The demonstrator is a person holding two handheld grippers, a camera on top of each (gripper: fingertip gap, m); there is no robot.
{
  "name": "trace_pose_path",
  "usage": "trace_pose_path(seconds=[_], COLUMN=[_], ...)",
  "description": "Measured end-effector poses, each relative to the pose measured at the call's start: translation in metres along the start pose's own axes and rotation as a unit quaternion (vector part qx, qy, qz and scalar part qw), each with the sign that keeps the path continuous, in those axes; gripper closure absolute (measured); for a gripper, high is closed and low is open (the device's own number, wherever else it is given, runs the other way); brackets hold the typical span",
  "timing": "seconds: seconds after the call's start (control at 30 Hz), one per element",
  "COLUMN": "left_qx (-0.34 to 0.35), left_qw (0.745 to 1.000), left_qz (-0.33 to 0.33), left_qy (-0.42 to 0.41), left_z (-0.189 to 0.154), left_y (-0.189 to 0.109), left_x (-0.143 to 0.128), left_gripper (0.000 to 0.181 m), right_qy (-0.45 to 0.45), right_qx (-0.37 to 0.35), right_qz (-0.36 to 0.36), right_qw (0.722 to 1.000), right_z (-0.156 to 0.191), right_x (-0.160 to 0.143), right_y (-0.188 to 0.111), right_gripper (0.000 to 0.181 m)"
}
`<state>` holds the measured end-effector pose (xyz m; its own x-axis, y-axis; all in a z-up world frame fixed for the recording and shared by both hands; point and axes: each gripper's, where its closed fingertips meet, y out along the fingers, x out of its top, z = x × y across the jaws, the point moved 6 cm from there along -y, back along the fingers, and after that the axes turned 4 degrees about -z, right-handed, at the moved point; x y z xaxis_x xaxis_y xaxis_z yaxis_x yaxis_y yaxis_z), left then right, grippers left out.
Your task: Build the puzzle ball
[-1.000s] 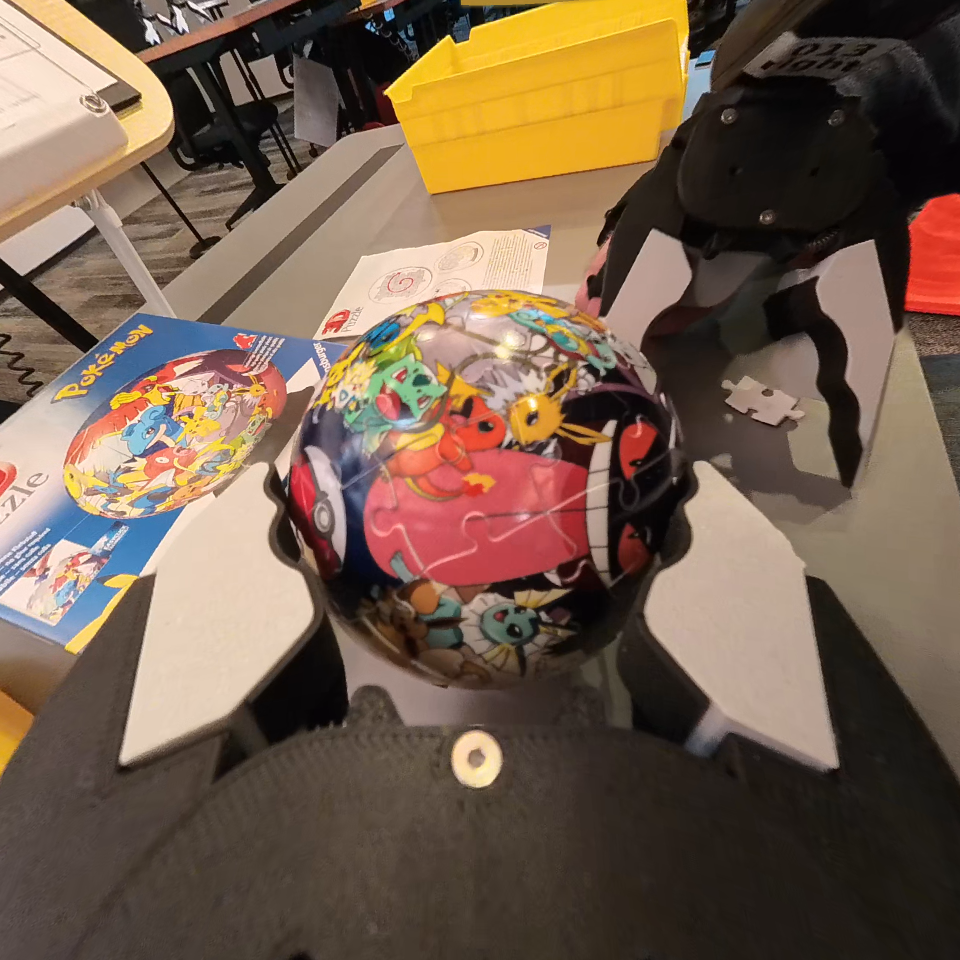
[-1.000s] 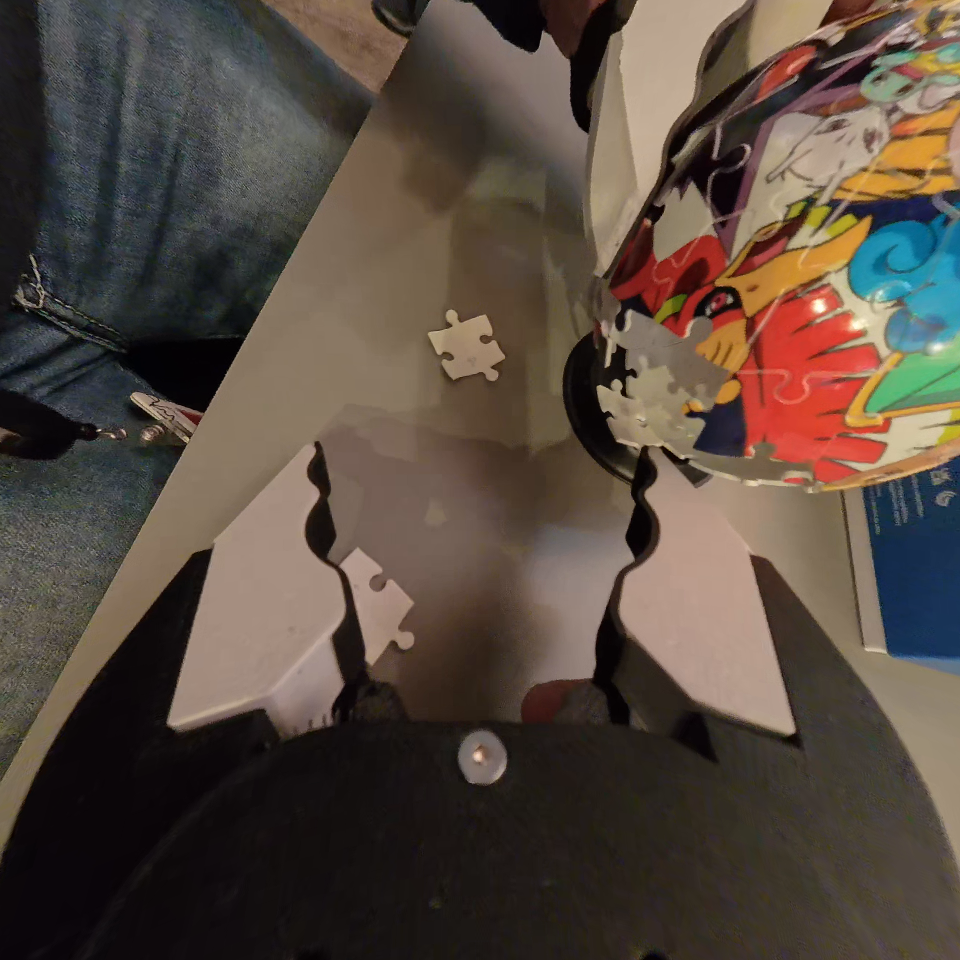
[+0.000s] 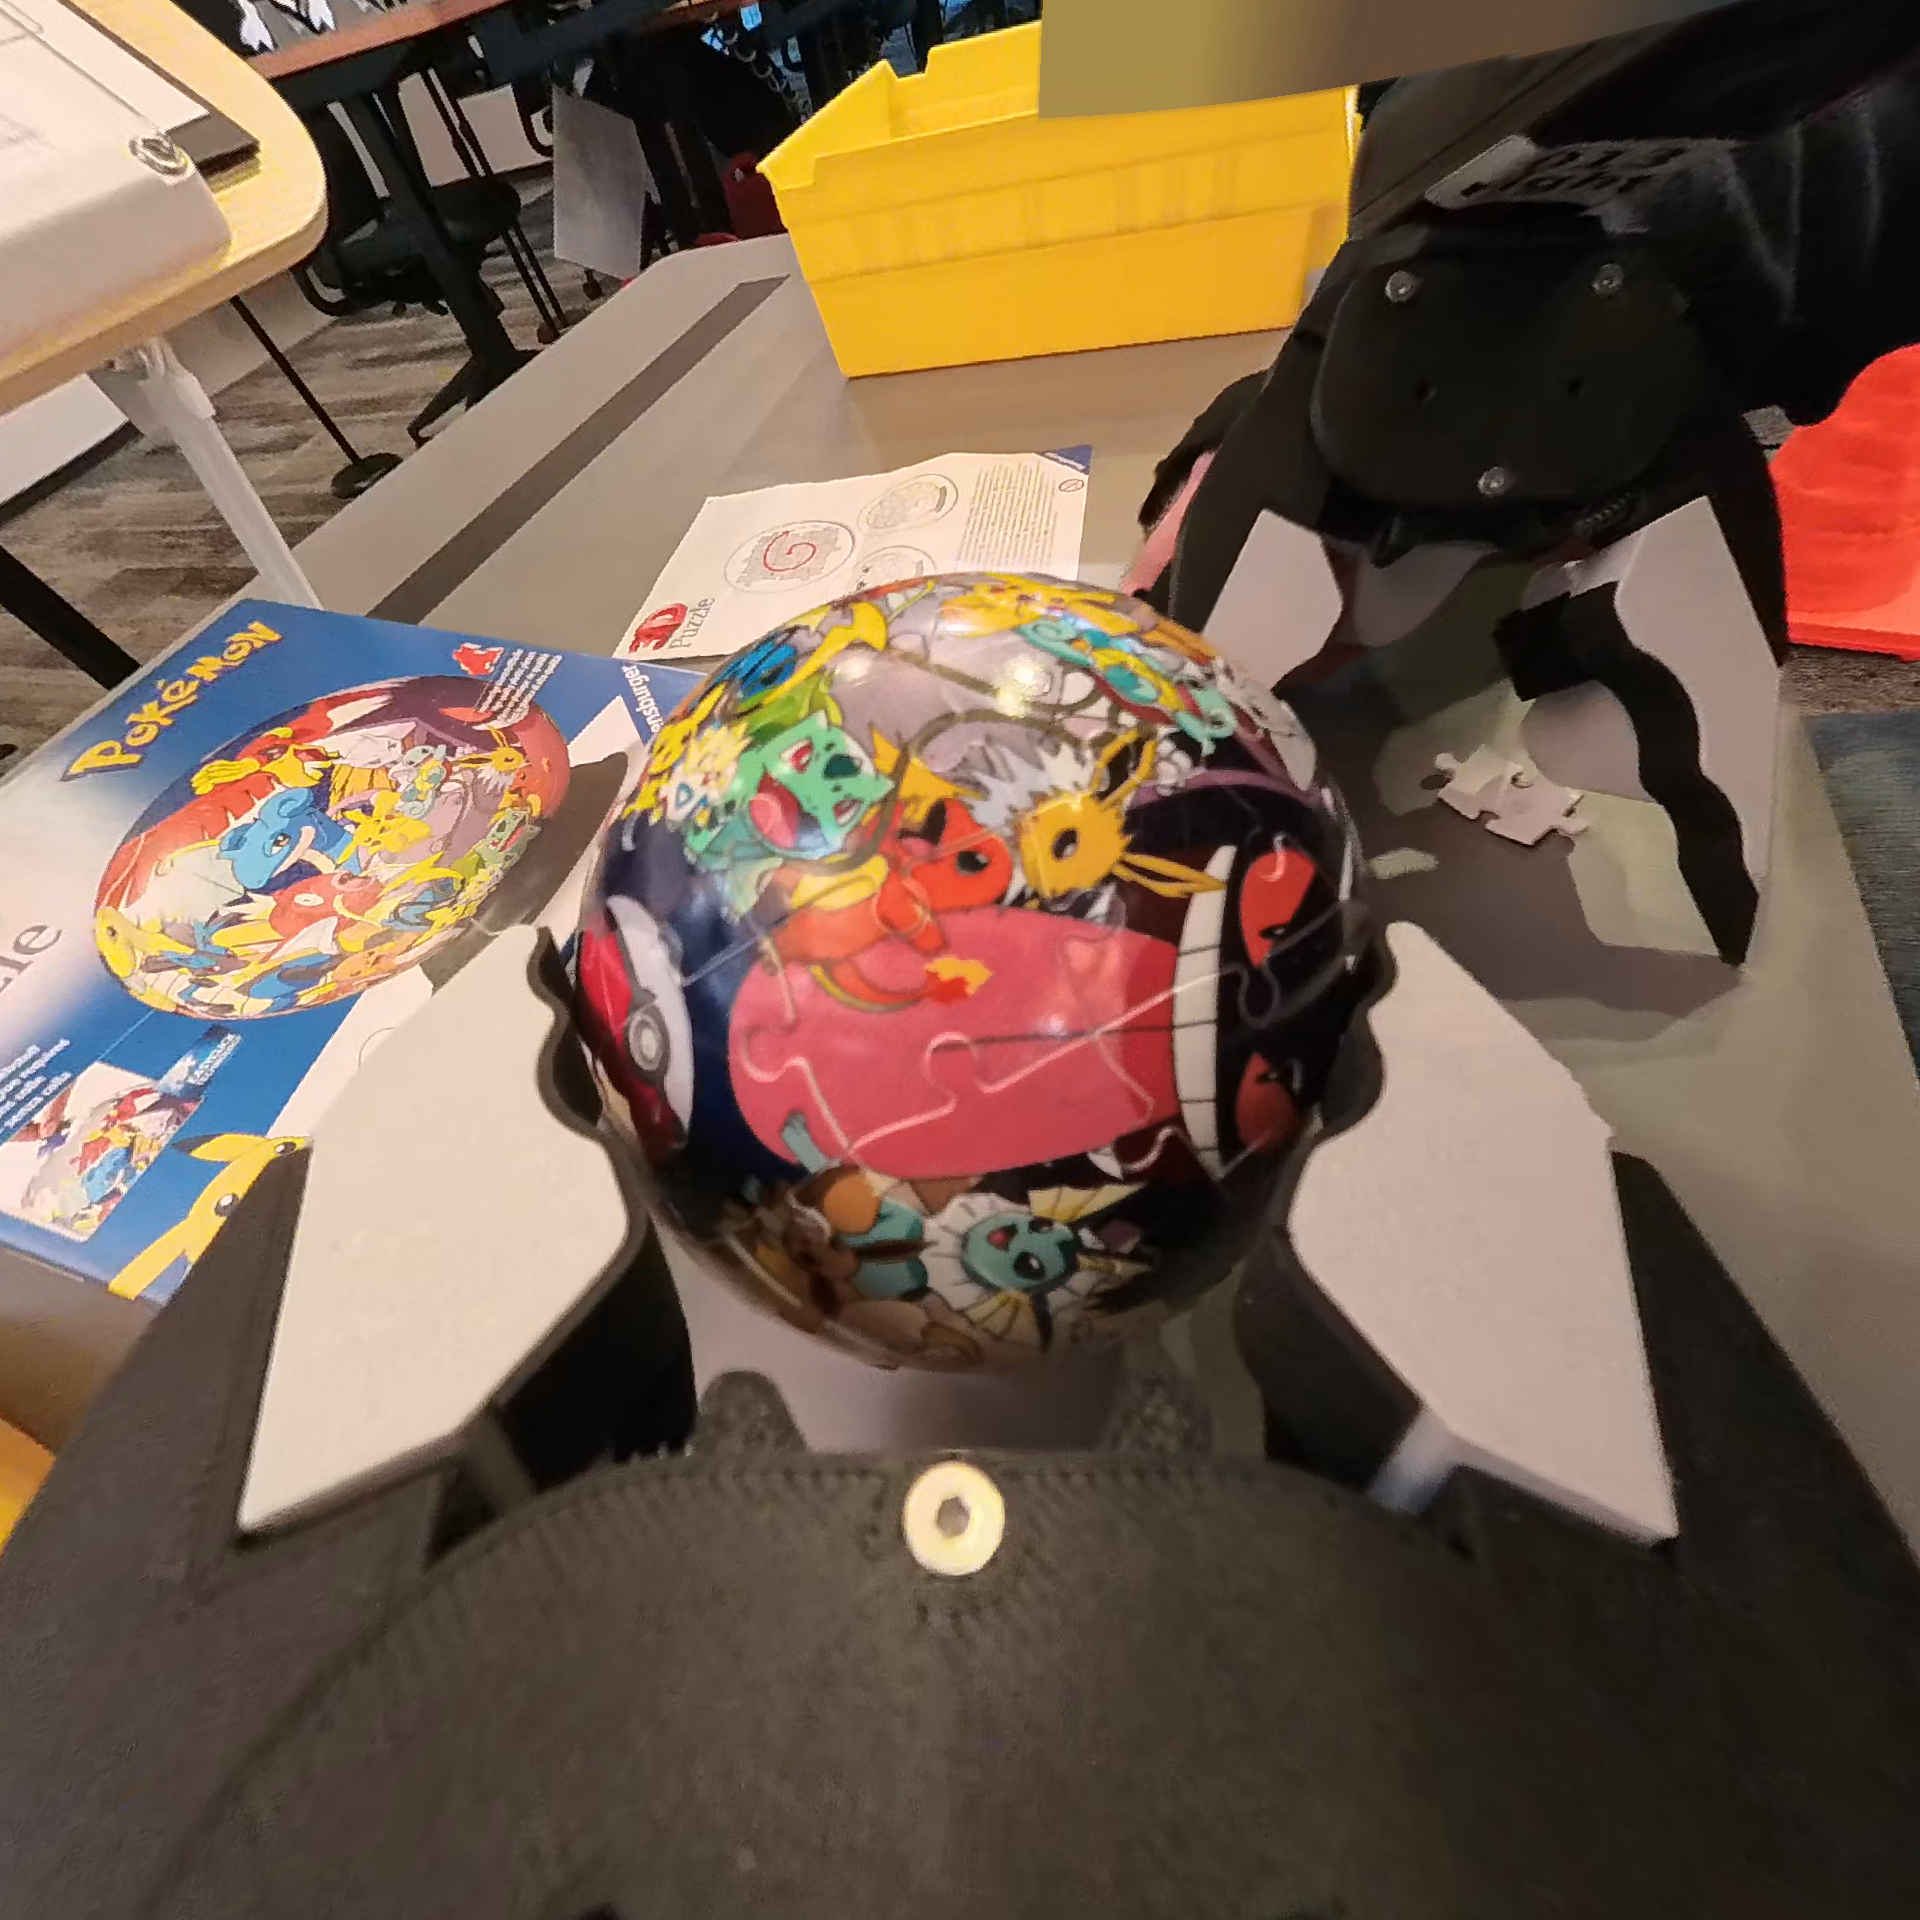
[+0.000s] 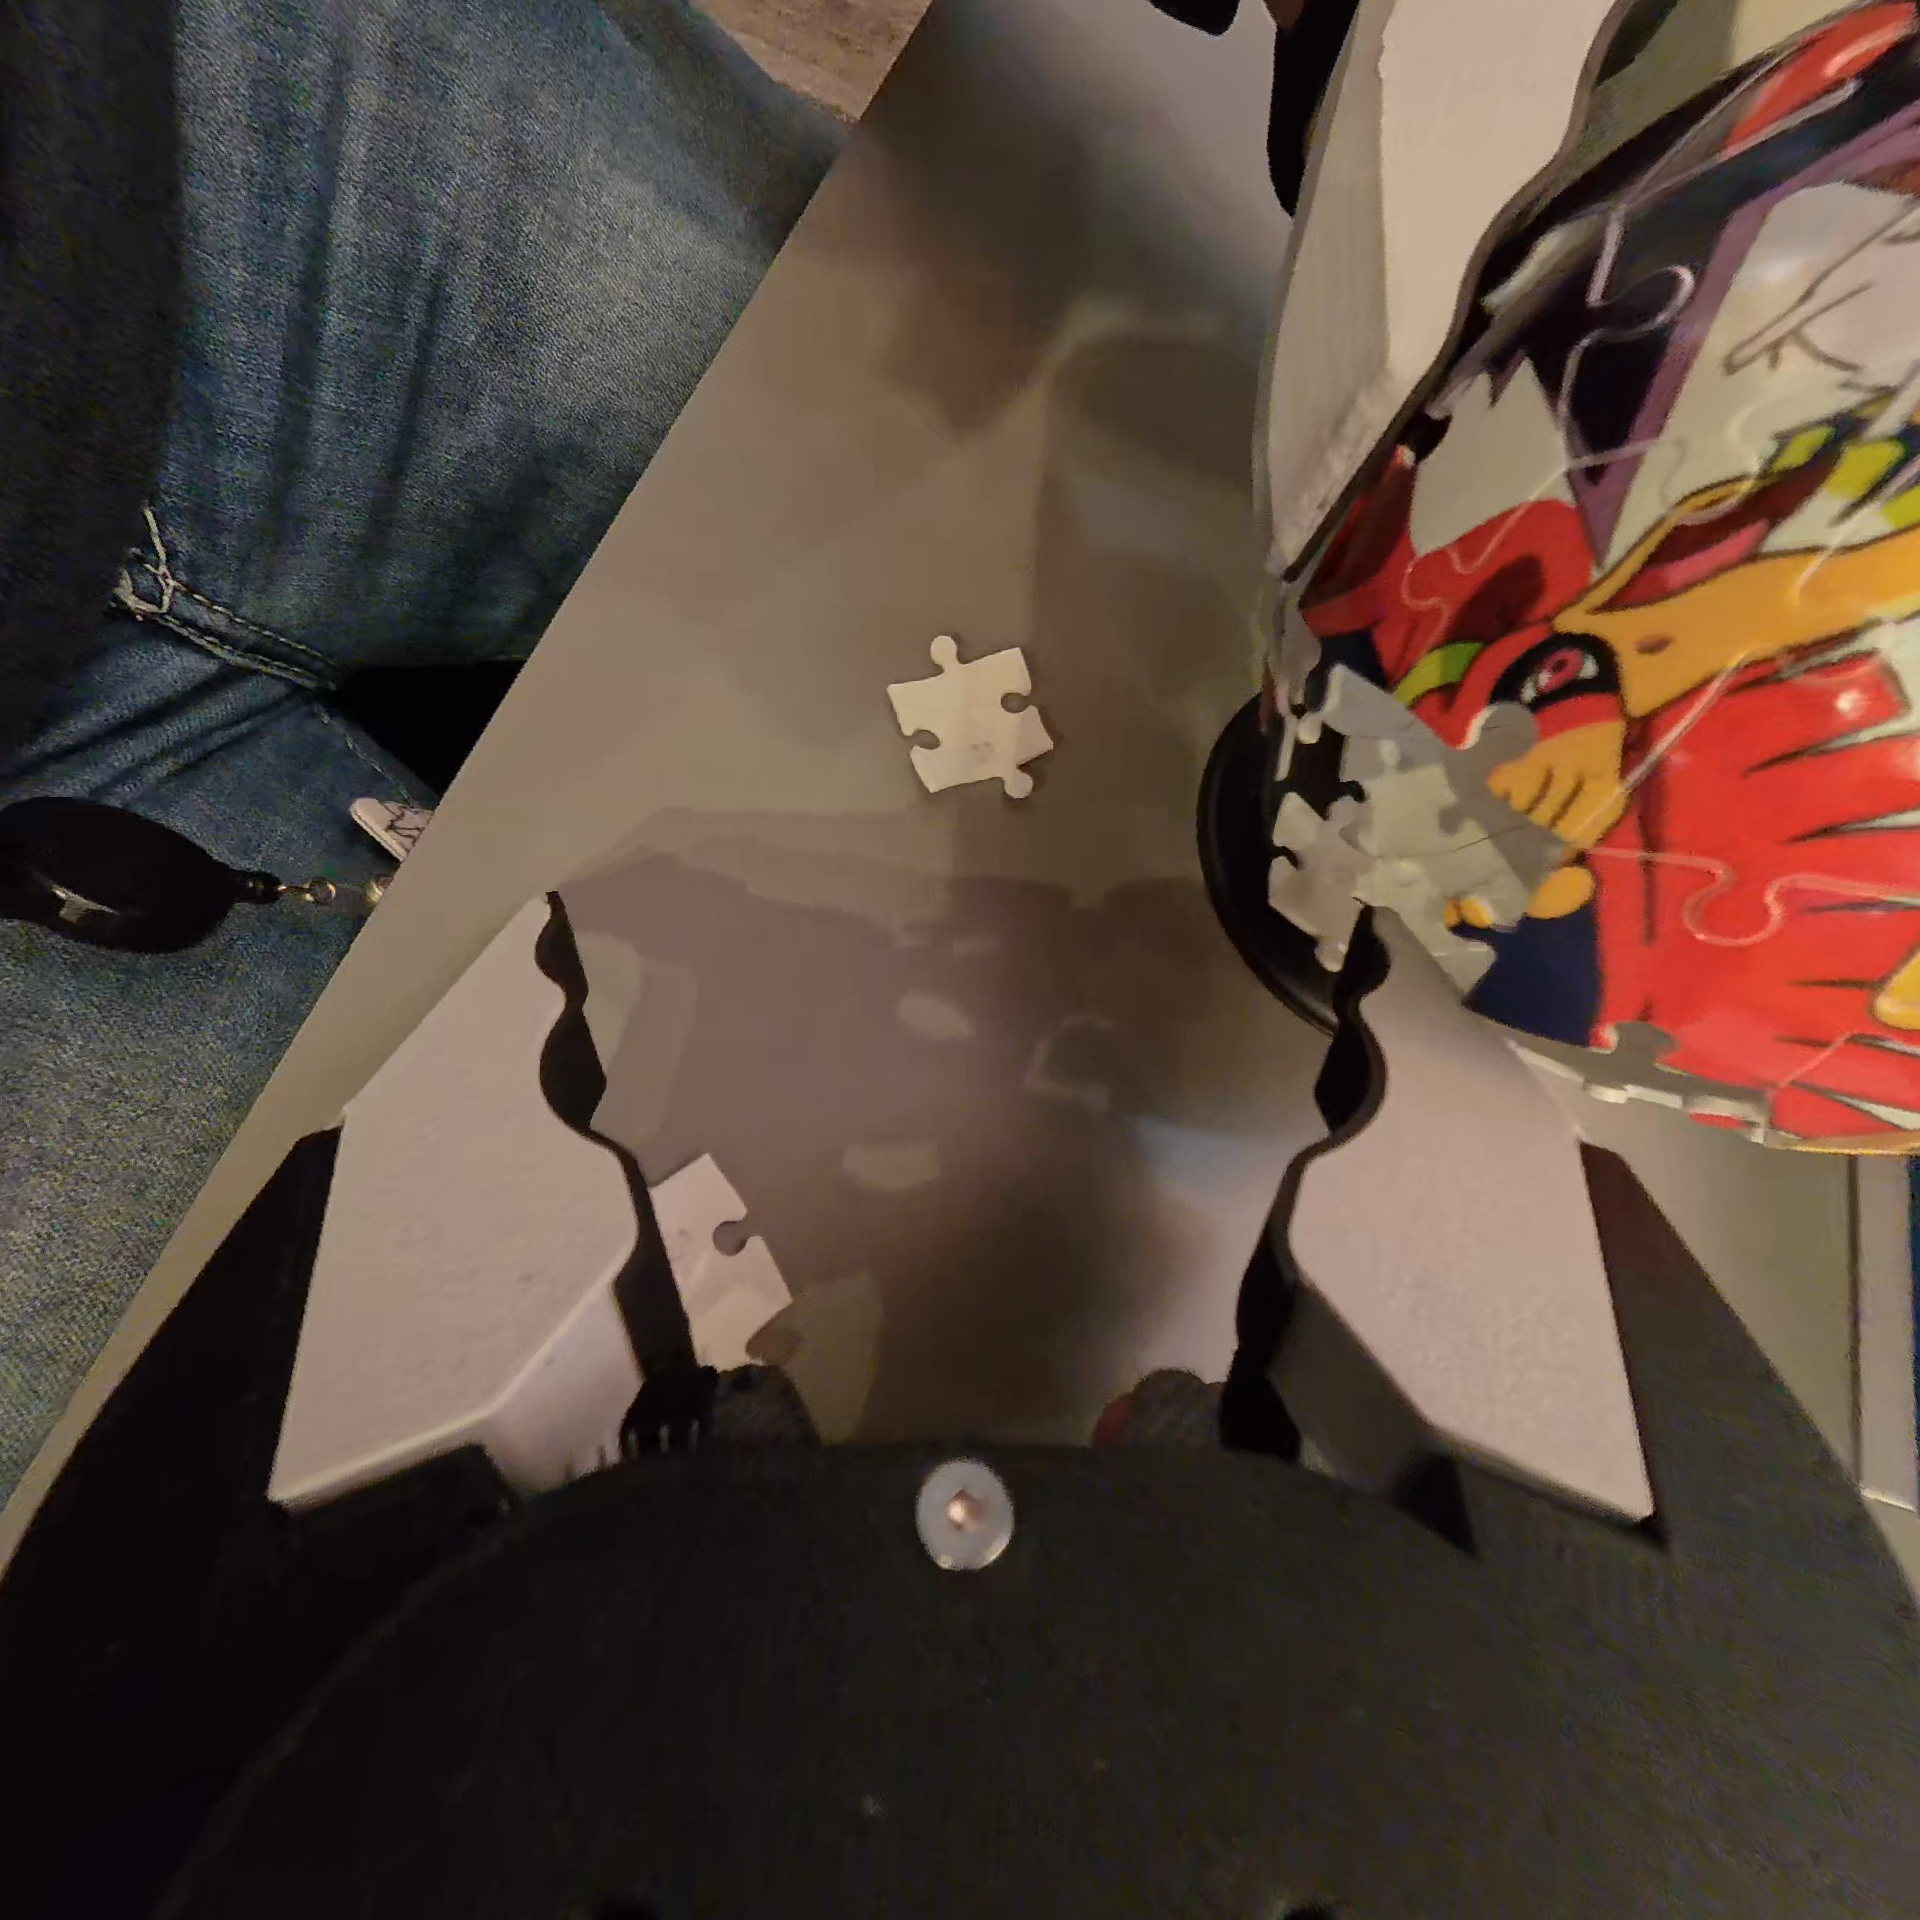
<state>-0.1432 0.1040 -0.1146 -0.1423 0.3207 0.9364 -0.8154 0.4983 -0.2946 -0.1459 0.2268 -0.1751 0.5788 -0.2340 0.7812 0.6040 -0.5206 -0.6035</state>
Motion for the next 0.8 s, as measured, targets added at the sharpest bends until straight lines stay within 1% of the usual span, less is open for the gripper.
trace_pose_path(seconds=[0.2, 0.4, 0.8], left_qx=[-0.001, -0.003, -0.011], left_qw=[1.000, 1.000, 1.000], left_qz=[0.000, 0.003, 0.011], left_qy=[0.003, 0.004, 0.000], left_z=[-0.001, 0.000, 0.001], left_y=[0.001, 0.000, -0.001], left_x=[0.000, 0.000, 0.000], left_gripper=[0.046, 0.046, 0.046], right_qy=[0.018, 0.021, 0.015], right_qx=[0.018, 0.021, 0.020], right_qz=[0.014, 0.017, 0.010], right_qw=[1.000, 0.999, 1.000], right_z=[-0.001, -0.002, -0.003], right_x=[-0.003, -0.006, -0.022], right_y=[0.001, -0.005, -0.032], right_gripper=[0.041, 0.041, 0.051])
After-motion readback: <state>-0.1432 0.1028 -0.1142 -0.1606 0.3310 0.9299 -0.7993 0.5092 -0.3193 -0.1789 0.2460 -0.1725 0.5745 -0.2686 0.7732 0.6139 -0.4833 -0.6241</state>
